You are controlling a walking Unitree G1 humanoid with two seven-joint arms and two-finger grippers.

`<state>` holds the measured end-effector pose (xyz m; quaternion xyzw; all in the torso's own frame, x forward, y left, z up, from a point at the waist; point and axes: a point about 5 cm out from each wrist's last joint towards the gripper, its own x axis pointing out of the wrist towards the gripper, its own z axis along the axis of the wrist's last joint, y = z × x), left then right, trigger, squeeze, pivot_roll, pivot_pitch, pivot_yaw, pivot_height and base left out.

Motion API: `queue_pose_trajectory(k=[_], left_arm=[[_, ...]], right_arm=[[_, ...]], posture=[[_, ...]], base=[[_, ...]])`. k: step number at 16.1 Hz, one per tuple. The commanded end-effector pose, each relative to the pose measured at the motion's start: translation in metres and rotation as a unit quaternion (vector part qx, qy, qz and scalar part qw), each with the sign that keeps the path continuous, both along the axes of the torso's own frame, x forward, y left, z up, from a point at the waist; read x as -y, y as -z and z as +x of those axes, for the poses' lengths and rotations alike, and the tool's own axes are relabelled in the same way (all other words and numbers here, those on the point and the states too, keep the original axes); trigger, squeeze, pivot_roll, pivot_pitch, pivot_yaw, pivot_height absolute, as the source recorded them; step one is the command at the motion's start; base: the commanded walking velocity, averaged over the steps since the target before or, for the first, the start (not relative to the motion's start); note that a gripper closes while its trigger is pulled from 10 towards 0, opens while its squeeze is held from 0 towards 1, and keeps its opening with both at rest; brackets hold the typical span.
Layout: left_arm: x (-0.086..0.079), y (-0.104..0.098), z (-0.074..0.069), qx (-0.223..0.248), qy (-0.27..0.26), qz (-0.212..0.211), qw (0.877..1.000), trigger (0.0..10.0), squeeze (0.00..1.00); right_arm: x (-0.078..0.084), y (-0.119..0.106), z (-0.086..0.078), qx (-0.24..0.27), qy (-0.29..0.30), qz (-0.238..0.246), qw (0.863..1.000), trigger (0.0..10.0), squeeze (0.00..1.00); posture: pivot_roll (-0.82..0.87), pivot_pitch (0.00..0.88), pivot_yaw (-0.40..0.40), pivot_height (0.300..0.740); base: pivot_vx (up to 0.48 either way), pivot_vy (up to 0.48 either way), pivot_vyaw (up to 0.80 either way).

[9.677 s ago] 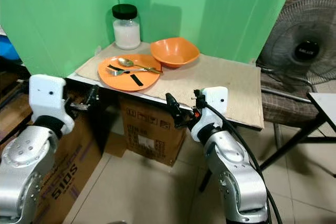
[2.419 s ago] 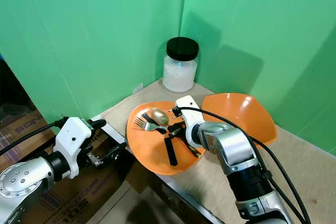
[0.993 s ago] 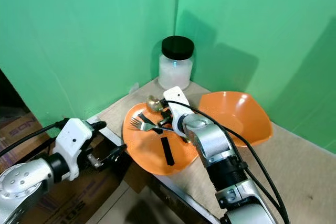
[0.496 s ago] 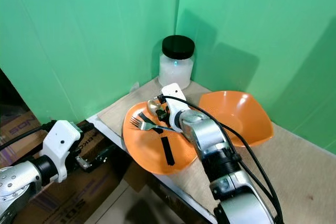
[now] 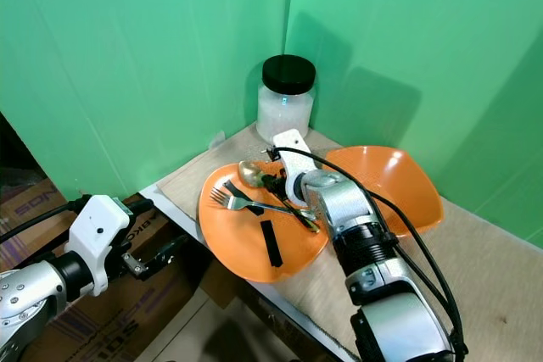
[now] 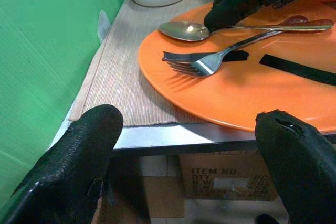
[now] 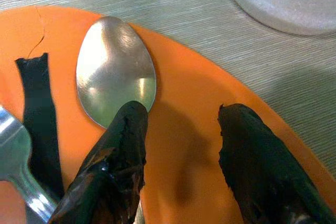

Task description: Setting the table

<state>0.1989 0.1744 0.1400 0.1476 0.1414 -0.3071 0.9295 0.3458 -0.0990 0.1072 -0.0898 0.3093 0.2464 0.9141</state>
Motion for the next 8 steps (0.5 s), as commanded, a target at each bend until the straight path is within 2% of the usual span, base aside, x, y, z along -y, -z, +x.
queue_pose_trajectory(k=[1,3,8], left_arm=[[0.001,-0.002,0.001,0.004,0.006,0.002,1.0,10.0,0.86],[0.002,-0.003,0.001,0.006,0.008,0.002,1.0,10.0,0.86],[0.003,-0.004,0.0,0.008,0.013,0.002,1.0,10.0,0.86]], right_arm=[[0.003,0.002,0.0,-0.02,0.0,-0.001,1.0,10.0,0.0],[0.001,-0.003,0.0,-0.03,-0.001,0.035,0.999,10.0,0.0],[0.003,-0.015,0.001,-0.021,-0.007,0.051,0.998,10.0,0.0]], posture=[[0.01,0.015,-0.039,0.74],[0.02,0.008,-0.039,0.74],[0.02,0.001,-0.036,0.74]], base=[[0.0,0.0,0.0],[0.0,0.0,0.0],[0.0,0.0,0.0]])
